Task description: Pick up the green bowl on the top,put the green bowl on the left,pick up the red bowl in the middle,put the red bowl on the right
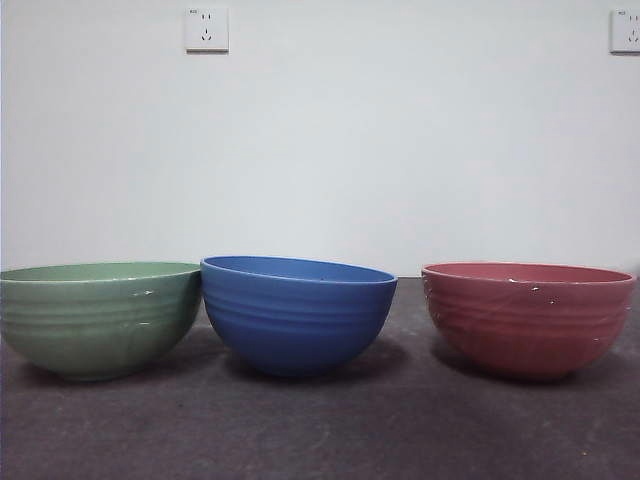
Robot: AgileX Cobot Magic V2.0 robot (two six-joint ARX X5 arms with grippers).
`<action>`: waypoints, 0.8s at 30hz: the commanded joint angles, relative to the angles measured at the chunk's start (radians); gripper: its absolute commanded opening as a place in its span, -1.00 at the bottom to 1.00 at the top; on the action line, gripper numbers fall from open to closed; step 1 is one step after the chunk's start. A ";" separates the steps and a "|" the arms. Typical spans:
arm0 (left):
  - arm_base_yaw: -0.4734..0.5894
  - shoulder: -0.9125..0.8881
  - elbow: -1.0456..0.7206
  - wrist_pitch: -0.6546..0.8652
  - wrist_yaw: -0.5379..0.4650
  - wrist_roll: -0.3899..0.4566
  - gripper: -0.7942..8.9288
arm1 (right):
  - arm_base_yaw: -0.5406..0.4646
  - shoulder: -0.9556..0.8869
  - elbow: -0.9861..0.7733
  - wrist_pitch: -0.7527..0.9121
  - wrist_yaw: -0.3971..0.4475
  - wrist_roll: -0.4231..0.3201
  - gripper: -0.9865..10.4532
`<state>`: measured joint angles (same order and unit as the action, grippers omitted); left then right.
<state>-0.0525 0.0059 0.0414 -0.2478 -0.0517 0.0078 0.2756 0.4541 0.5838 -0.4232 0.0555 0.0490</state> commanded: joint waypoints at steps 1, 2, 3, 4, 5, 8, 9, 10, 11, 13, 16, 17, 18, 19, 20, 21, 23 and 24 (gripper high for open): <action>0.005 -0.004 -0.011 -0.007 0.005 -0.039 -0.84 | 0.000 -0.001 -0.006 -0.005 0.003 0.009 -0.86; 0.005 -0.004 -0.011 -0.008 0.004 -0.038 -0.84 | 0.000 -0.001 -0.006 -0.009 0.003 0.009 -0.86; 0.006 -0.004 -0.011 -0.008 0.004 -0.038 -0.84 | 0.000 -0.001 -0.006 -0.011 0.003 0.009 -0.86; 0.006 -0.004 -0.011 -0.009 0.004 -0.038 -0.84 | 0.000 -0.001 -0.006 -0.015 0.003 0.009 -0.86; 0.006 -0.004 -0.011 -0.010 0.003 -0.038 -0.84 | 0.000 -0.001 -0.006 -0.018 0.003 0.009 -0.86; 0.006 -0.004 -0.011 -0.011 0.004 -0.038 -0.84 | 0.000 -0.001 -0.006 -0.028 0.003 0.009 -0.86; 0.006 -0.004 -0.011 -0.011 0.004 -0.038 -0.84 | 0.000 -0.001 -0.006 -0.032 0.003 0.009 -0.86; 0.006 -0.004 -0.011 -0.011 0.004 -0.038 -0.84 | 0.000 -0.001 -0.006 -0.032 0.003 0.009 -0.86; 0.006 -0.004 -0.011 -0.011 0.004 -0.038 -0.84 | 0.000 -0.001 -0.006 -0.032 0.003 0.009 -0.86; 0.006 -0.004 -0.011 -0.011 0.004 -0.038 -0.84 | 0.000 -0.001 -0.006 -0.032 0.003 0.009 -0.86; 0.006 -0.004 -0.011 -0.011 0.004 -0.038 -0.84 | 0.000 -0.001 -0.006 -0.032 0.003 0.009 -0.86; 0.006 -0.004 -0.011 -0.011 0.004 -0.038 -0.84 | 0.000 -0.001 -0.006 -0.032 0.003 0.009 -0.86; 0.006 -0.004 -0.011 -0.011 0.004 -0.038 -0.84 | 0.000 -0.001 -0.006 -0.032 0.003 0.009 -0.86; 0.006 -0.004 -0.011 -0.011 0.004 -0.038 -0.84 | 0.000 -0.001 -0.006 -0.032 0.003 0.009 -0.86; 0.006 -0.004 -0.011 -0.011 0.004 -0.038 -0.84 | 0.000 -0.001 -0.006 -0.032 0.003 0.009 -0.86; 0.006 -0.004 -0.011 -0.011 0.004 -0.038 -0.84 | 0.000 -0.001 -0.006 -0.032 0.003 0.009 -0.86; 0.006 -0.004 -0.011 -0.011 0.004 -0.038 -0.84 | 0.000 -0.001 -0.006 -0.032 0.003 0.009 -0.86; 0.006 -0.004 -0.011 -0.011 0.004 -0.038 -0.84 | 0.000 -0.001 -0.006 -0.032 0.003 0.009 -0.86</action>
<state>-0.0486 0.0059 0.0414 -0.2501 -0.0490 -0.0204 0.2756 0.4541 0.5838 -0.4580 0.0559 0.0490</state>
